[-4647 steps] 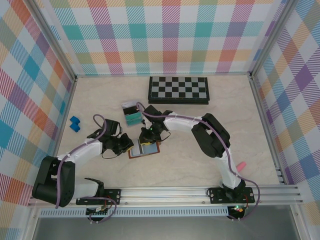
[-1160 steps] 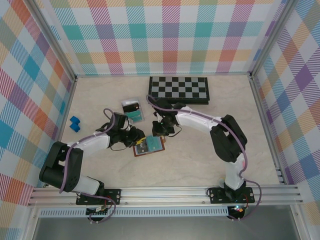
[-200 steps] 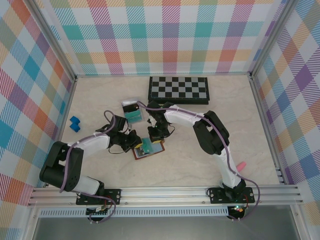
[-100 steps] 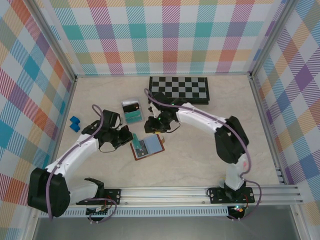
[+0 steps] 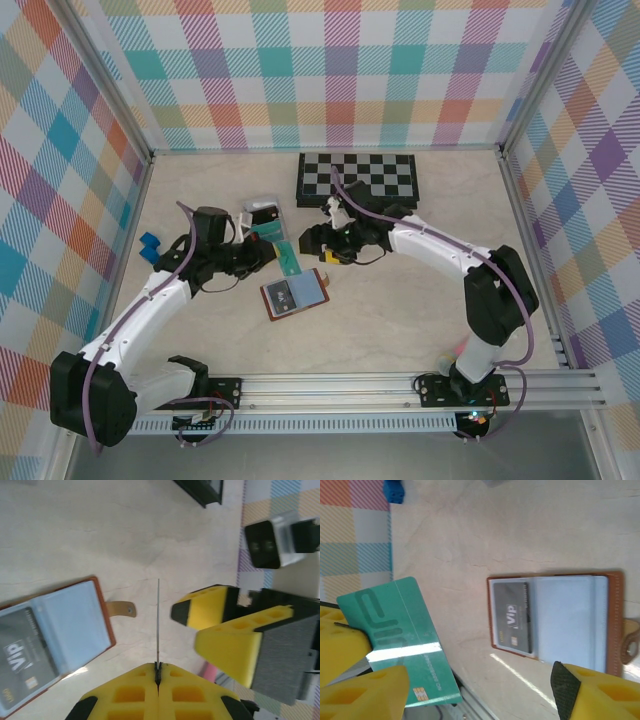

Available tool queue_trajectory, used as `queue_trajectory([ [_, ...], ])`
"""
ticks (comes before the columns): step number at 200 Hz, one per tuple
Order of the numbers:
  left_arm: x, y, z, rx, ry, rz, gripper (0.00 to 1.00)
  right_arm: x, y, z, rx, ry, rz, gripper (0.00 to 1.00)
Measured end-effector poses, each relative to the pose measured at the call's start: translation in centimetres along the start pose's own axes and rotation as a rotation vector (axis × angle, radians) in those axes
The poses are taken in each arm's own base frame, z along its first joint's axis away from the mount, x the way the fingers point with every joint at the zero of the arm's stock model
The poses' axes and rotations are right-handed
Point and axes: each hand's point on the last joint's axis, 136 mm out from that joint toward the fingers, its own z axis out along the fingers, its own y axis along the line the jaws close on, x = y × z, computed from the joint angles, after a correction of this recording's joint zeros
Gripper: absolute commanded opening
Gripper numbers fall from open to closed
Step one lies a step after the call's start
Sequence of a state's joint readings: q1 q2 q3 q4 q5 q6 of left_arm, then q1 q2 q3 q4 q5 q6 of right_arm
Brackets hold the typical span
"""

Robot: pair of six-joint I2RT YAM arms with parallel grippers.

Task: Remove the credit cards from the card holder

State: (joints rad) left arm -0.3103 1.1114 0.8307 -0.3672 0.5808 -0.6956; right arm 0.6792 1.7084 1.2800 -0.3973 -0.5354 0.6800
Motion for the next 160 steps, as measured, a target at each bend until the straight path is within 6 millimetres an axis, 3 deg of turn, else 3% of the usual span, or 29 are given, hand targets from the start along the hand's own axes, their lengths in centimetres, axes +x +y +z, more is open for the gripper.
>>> queue_trajectory([
  [59, -0.7, -2.3, 0.2, 0.107, -0.001, 0.018, 0.0, -0.8, 3.0, -1.0, -0.221, 0.005, -0.004, 0.52],
  [128, -1.3, -2.6, 0.2, 0.136, 0.0, 0.006, 0.0, -0.8, 4.3, -2.6, -0.325, -0.008, -0.015, 0.2],
  [160, -1.5, -3.2, 0.1, 0.162, -0.006, -0.014, 0.0, -1.0, 4.3, -2.7, -0.341, -0.014, 0.003, 0.1],
])
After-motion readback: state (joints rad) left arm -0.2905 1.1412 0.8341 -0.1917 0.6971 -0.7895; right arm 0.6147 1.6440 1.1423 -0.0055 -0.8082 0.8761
